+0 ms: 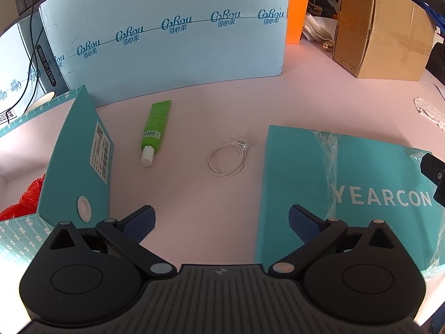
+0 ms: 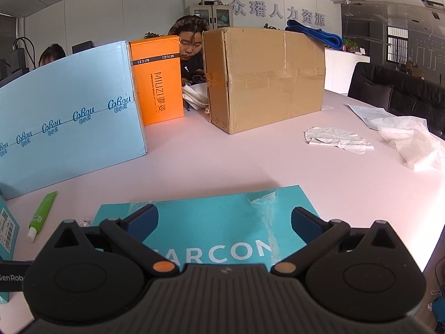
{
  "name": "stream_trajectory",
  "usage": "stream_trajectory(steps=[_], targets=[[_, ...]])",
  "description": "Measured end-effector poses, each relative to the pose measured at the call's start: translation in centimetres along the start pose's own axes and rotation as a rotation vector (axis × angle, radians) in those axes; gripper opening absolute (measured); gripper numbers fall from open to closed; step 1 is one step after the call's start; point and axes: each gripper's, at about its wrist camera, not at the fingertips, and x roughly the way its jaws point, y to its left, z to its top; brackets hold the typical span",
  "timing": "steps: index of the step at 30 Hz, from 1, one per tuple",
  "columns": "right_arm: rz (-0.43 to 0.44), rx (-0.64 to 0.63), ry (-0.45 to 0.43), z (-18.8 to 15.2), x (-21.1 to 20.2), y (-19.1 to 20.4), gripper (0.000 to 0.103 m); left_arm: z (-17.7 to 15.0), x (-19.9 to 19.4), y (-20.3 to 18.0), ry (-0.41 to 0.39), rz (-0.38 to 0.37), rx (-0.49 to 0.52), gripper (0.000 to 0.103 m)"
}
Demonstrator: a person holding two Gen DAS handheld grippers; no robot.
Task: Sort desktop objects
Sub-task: 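Close the left tool on the clear film while the right tool pinches it too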
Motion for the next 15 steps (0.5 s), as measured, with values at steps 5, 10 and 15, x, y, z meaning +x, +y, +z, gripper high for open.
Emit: stream_trajectory(steps=[5, 10, 15], targets=[[-0.017, 0.012, 0.015, -0.3, 0.2, -0.5, 0.103, 0.0, 0.2, -0.3, 0.002, -0.008, 0.007, 0.102], [-0.031, 0.018, 0.024, -0.4, 0.3, -0.8, 0.103, 0.1, 0.4, -0.7, 0.001, -0.019, 0.012, 0.102], [-0.048, 0.033, 0.032, -0.5, 0.4, -1.2, 0.103, 0.1, 0.4, -1.1, -0.007, -0.028, 0.022, 0.102]])
